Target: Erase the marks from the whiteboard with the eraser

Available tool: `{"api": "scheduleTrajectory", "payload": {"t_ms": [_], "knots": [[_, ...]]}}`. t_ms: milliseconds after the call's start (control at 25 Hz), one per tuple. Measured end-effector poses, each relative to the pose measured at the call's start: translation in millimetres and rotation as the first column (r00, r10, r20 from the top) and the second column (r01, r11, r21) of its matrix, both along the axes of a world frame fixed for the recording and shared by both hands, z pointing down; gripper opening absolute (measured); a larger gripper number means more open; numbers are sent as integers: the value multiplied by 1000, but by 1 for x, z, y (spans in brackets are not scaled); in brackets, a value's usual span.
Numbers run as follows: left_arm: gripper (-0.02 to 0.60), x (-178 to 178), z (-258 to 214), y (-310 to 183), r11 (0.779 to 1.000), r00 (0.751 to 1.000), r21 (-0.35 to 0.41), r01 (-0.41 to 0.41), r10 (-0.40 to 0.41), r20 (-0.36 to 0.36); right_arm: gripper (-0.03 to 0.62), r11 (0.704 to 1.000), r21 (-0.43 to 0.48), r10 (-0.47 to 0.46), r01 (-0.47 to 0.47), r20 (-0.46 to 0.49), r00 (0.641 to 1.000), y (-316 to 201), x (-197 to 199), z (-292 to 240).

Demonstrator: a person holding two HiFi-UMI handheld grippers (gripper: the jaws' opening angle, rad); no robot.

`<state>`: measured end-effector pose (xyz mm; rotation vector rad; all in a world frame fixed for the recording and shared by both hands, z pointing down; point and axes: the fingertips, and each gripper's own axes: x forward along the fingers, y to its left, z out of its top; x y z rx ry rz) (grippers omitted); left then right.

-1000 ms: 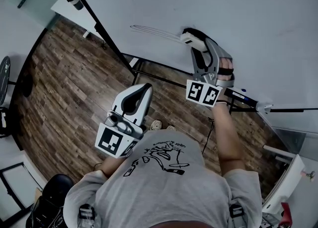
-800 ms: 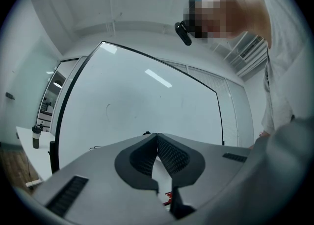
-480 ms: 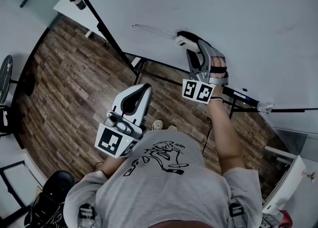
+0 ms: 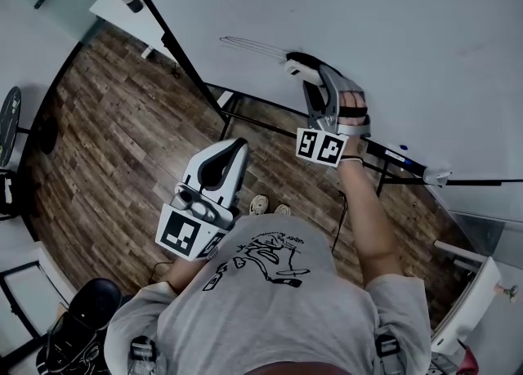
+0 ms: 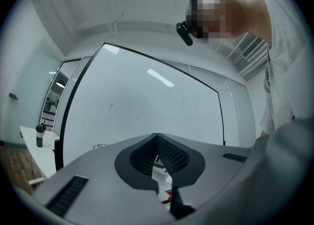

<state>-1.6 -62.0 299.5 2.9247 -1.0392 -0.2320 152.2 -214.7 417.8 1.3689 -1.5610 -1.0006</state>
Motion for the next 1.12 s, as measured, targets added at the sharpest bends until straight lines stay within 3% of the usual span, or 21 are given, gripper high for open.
{"api": "scheduleTrajectory", "payload": {"t_ms": [440, 720, 880, 1120], "knots": [[21, -8, 2, 2, 1000, 1000, -4, 23, -23, 4, 259, 995, -94, -42, 35, -75, 996, -11, -21, 46], [21, -19, 0, 2, 999, 999, -5, 46, -46, 5, 261, 971, -236, -72, 35, -153, 986, -16, -38, 99], [21, -28, 1, -1, 998, 998, -3, 59, -59, 3, 262, 968, -250, -49, 23, -97, 994, -10, -43, 85], [21, -31, 2, -5, 999, 999, -4, 52, -52, 1, 261, 986, -161, -54, 47, -39, 998, 6, -53, 24]]}}
